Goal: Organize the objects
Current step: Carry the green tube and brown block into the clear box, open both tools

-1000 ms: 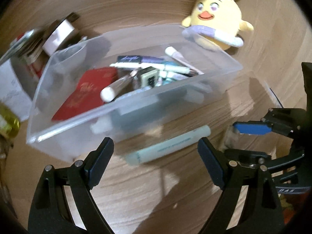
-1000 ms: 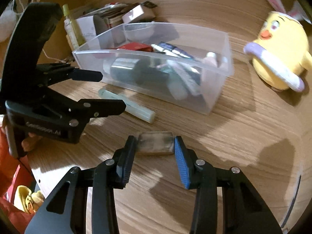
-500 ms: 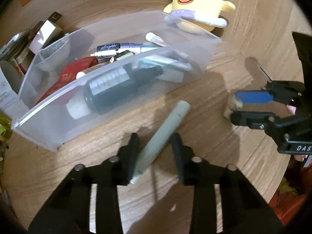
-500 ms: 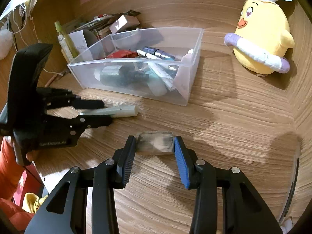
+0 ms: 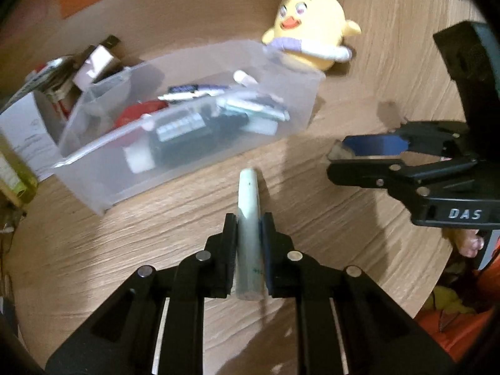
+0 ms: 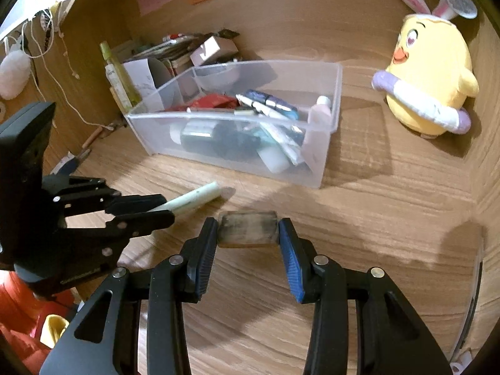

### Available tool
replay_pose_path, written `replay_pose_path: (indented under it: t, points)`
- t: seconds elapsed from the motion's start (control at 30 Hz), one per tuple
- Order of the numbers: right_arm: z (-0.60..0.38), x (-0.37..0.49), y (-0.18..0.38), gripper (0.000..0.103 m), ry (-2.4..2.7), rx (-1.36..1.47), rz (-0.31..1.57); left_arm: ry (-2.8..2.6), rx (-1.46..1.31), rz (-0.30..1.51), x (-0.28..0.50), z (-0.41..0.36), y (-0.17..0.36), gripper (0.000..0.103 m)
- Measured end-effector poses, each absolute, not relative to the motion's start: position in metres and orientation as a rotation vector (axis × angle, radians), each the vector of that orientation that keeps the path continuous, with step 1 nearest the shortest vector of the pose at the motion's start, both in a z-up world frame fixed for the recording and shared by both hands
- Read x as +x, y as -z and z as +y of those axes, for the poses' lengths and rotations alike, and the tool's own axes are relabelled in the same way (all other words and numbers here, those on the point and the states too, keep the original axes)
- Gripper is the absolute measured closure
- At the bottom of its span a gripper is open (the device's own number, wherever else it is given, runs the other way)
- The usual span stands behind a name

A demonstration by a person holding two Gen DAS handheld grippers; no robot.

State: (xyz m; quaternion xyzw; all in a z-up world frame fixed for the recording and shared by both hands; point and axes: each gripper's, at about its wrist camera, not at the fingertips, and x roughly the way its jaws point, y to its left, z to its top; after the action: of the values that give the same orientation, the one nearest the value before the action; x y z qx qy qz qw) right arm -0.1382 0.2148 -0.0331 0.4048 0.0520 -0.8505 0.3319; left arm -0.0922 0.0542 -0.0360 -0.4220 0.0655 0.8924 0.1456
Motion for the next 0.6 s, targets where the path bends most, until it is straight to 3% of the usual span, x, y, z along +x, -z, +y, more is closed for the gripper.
replay_pose_path:
  t: [0.6]
  points:
    - [0.194,-0.154,-0.036,0.066,2.298,0.823,0.102,-2.799,-0.896,-0.061,-0.09,0.001,-0.047,0.088]
